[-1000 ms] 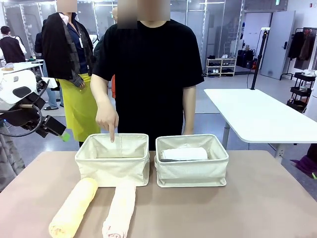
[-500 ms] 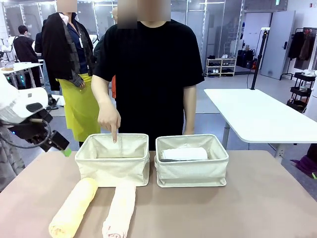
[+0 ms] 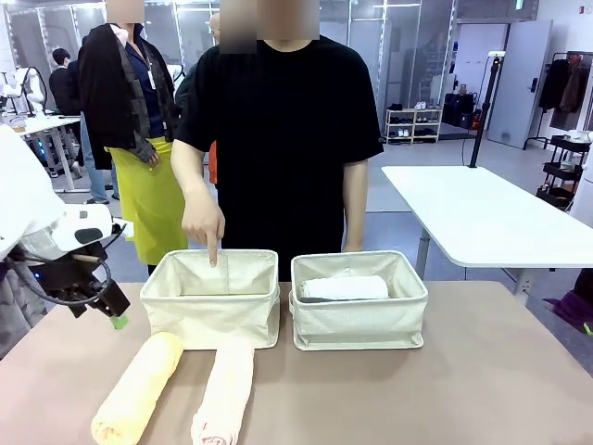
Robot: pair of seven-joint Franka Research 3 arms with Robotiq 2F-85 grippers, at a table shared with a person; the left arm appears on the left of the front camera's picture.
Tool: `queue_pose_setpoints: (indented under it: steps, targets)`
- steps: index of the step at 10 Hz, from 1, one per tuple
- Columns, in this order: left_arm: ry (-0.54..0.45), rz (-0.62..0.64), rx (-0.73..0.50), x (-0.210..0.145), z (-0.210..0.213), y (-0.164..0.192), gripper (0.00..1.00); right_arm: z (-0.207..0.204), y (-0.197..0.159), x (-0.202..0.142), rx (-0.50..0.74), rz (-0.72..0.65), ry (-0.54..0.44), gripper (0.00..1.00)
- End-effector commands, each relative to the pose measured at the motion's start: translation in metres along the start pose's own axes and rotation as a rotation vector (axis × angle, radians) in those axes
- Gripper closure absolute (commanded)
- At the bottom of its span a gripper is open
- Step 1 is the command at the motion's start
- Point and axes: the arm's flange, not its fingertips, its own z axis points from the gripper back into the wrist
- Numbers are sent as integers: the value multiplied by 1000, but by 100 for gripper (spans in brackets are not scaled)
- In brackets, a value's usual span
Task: Divide the towels into two baskets.
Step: Pick up one hotel-folded towel from the bottom of the table and place it in the Fabric basket indicated by the person.
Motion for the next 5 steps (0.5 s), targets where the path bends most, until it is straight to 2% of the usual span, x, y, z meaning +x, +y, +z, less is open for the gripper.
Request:
queue_pose_setpoints:
  steps: [1,5]
  targets:
    - [39,33,-26,-43,-28,-19,0,-3,5,-4,-17,-21,-2,0]
    - [96,68,-38,-59,-67,-43,0,-3,5,-4,-17,-21,-2,0]
